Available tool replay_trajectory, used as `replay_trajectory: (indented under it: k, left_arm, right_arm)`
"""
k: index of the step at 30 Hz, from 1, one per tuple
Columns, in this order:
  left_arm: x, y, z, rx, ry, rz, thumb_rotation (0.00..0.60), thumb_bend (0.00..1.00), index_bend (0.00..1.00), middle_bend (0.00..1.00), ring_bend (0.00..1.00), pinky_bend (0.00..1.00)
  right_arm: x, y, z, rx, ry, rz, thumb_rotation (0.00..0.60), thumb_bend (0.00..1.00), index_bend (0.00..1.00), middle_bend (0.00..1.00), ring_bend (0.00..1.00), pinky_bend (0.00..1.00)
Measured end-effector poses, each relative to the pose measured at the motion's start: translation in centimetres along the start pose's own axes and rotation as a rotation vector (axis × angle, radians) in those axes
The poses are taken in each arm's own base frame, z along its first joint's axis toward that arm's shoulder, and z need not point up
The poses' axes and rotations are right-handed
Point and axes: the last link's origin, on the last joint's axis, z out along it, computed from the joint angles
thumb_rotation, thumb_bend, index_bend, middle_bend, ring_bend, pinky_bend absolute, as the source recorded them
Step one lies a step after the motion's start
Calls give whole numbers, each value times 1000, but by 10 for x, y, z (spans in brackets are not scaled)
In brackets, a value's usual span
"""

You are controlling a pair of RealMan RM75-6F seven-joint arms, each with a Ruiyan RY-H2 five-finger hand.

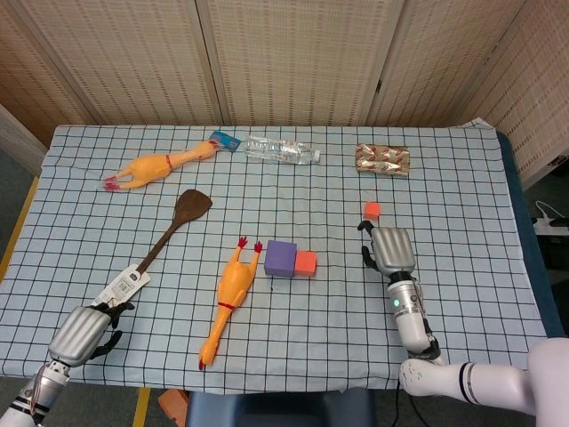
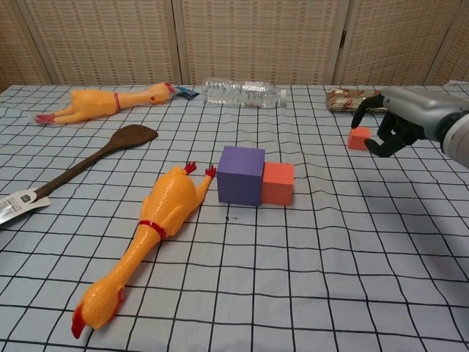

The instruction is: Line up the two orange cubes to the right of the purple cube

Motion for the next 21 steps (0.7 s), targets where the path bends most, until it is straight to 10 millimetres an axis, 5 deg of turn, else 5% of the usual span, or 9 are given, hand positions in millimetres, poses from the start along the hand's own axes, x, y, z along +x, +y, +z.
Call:
replay_trajectory:
  k: [21]
  left_arm:
    - [7,-1,-2,-4,66,8,600,433,301,544,459,637]
  right_arm:
    - [-2,27,79,-127,154,-101,600,148,410,925,987,978]
